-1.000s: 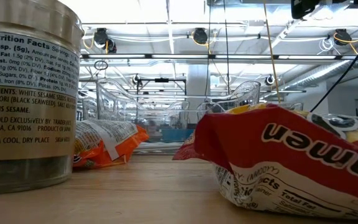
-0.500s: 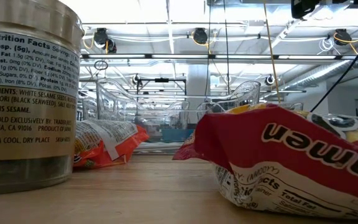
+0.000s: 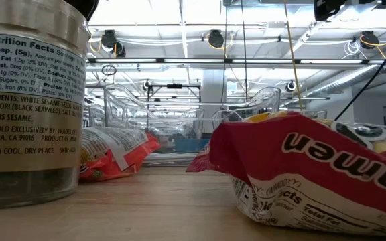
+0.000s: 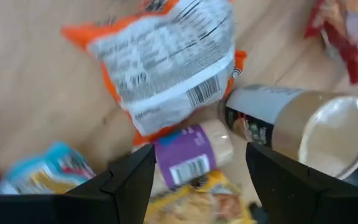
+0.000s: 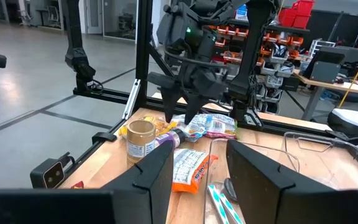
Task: Pick & Place Food Item
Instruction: Put the violet seasoning bottle into the top right transparent bin
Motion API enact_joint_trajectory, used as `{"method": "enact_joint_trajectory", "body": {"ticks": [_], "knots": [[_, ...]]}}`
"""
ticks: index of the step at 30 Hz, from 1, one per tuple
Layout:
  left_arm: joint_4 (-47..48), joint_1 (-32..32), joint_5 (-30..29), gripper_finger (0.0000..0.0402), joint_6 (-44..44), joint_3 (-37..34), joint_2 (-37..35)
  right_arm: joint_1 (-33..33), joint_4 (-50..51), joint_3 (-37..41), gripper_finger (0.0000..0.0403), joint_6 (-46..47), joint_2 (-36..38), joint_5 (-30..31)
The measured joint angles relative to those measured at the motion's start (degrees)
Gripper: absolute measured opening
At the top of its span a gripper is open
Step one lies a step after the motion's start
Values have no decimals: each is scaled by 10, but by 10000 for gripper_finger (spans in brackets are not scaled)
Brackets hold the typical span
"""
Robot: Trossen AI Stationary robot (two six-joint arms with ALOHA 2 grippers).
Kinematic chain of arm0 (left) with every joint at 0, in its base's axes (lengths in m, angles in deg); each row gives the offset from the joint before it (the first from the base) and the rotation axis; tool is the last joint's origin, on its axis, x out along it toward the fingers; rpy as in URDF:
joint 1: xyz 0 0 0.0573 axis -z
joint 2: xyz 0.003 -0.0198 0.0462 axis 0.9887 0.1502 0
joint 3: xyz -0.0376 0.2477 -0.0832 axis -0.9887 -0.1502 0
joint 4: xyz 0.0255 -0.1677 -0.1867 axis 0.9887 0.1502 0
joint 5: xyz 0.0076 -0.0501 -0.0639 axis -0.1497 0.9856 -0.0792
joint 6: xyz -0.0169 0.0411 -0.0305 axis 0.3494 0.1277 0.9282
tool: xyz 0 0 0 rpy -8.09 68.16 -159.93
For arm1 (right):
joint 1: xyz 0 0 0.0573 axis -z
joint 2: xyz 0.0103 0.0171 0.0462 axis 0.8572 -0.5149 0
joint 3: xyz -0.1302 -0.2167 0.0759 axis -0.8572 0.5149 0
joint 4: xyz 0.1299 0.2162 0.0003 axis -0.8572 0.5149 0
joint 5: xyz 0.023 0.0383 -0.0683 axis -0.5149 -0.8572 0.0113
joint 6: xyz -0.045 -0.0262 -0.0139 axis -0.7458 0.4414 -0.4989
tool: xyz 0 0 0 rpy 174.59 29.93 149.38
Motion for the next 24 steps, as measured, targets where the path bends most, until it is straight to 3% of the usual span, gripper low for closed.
{"method": "enact_joint_trajectory", "body": {"ticks": [3, 5, 8, 11, 14, 17, 24], "knots": [[0, -1, 27, 255, 71, 0, 0, 0, 0, 0, 139, 0, 0, 0], [0, 3, 48, 255, 59, -1, 0, 0, 0, 0, 139, 0, 0, 0], [-3, 15, 39, 255, -89, -1, 0, 0, 0, 0, 139, 0, 0, 0], [-10, 34, -14, 255, -272, -1, 0, 0, 0, 0, 139, 0, 0, 0], [-34, 53, -80, 255, -388, -1, 6, 0, 0, 0, 139, 0, 0, 0], [-65, 67, -92, 255, -456, -1, 26, 0, 0, 0, 139, 0, 0, 0], [-94, 73, -24, 255, -490, -1, 100, 0, 1, 0, 139, 0, 0, 0]]}}
